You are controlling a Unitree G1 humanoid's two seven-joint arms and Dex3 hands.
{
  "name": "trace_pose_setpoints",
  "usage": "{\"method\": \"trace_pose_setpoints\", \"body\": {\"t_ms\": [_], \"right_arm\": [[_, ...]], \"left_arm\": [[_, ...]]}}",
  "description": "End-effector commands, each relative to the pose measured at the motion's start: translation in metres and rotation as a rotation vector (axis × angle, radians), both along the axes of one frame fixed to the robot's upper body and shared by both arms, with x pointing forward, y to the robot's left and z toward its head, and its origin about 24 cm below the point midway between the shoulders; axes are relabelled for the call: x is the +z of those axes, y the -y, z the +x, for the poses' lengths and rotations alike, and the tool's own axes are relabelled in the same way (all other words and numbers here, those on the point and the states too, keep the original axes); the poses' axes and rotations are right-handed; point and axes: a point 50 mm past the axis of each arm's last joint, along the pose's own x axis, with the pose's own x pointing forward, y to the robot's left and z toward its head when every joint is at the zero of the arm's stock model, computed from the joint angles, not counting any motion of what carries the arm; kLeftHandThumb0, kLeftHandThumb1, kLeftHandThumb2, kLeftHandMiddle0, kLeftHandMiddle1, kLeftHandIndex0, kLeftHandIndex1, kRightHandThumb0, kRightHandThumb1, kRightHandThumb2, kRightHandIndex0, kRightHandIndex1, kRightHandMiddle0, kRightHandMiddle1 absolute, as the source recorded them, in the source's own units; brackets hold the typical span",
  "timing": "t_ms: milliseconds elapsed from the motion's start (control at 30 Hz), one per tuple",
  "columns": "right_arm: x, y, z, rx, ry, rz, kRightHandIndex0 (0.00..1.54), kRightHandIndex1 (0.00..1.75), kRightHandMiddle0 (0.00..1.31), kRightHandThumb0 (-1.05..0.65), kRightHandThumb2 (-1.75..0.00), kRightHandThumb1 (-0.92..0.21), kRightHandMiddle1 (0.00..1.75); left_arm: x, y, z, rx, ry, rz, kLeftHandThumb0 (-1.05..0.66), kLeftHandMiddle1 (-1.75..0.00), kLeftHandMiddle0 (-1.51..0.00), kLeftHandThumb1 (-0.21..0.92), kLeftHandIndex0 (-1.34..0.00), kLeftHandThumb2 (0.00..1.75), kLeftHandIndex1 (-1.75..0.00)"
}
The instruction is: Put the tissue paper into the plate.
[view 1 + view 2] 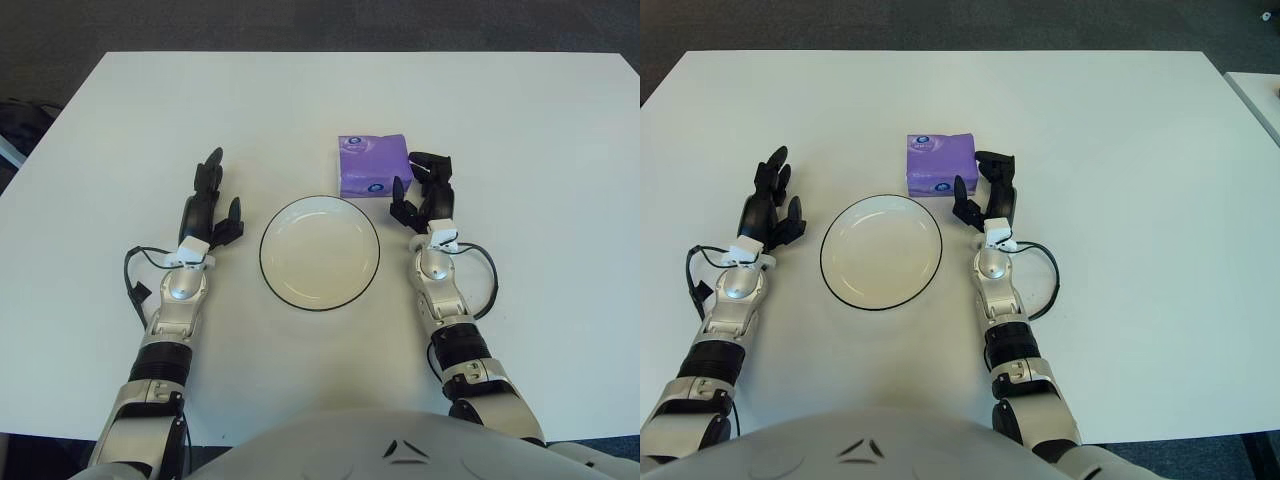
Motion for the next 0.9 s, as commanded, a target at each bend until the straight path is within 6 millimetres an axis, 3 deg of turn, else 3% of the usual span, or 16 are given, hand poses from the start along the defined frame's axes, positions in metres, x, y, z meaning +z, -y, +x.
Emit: {"method": "trace_pose_setpoints", "body": {"t_ms": [0,467,867], "right_arm": [[-0.057,0.002,-0.03,-0.021,-0.282,0.001,0.44,0.87,0.08,-0.44,-0.79,-0.7,1.33],[-0.055,0.001,-0.033,-0.013,-0.261,-0.019,0.42,0.85,0.05,-0.46,-0.78,-0.71,1.29],[-0.045,0.005,-0.046,-0.007,-0.19,-0.091,0.36,0.78,0.02,-0.51,-0.71,-0.76,1.19]], "left_arm": [[-0.058,0.017,-0.032,0.015,-0.227,-0.075,-0.7,0.0,-0.25,0.92,0.0,0.82,-0.45],[-0.06,0.015,-0.03,0.027,-0.234,-0.071,-0.69,-0.01,-0.26,0.92,0.0,0.83,-0.47],[-0.06,0.014,-0.029,0.024,-0.23,-0.065,-0.69,-0.01,-0.26,0.92,0.0,0.84,-0.47]]}}
